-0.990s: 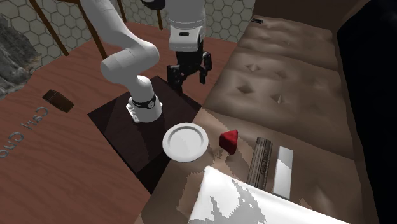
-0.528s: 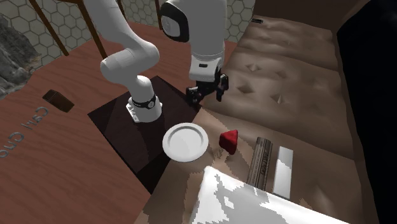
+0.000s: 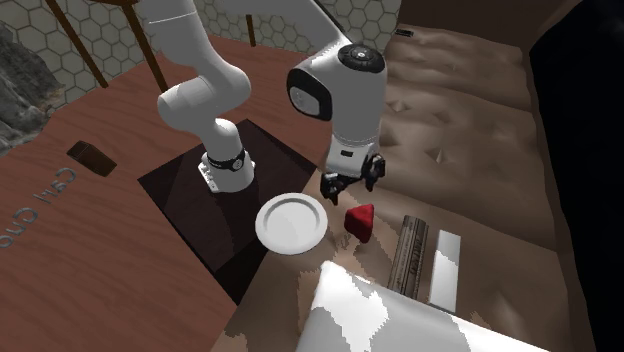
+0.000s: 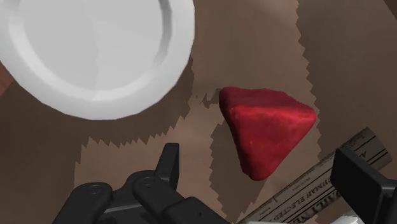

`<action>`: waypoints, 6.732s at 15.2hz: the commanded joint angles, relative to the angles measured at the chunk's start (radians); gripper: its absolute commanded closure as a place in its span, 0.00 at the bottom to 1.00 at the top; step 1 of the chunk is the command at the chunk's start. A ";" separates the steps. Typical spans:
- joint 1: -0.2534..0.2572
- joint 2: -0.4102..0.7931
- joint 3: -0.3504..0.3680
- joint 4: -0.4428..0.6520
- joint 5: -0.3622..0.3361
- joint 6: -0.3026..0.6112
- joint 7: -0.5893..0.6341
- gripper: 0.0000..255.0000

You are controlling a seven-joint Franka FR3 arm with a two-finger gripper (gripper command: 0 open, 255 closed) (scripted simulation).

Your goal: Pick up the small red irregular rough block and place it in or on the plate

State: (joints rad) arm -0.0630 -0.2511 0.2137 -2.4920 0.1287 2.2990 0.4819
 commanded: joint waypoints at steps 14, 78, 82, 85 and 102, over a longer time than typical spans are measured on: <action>-0.004 0.263 0.026 0.046 -0.025 0.222 0.107 0.00; -0.080 -0.245 -0.183 -0.406 0.017 0.144 -0.209 1.00; -0.080 -0.245 -0.184 -0.406 0.017 0.144 -0.209 1.00; -0.080 -0.245 -0.184 -0.406 0.017 0.144 -0.209 1.00; -0.097 -0.368 -0.189 -0.348 -0.006 -0.038 -0.198 0.00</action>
State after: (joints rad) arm -0.1597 -0.6183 0.0245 -2.8396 0.1230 2.2615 0.2834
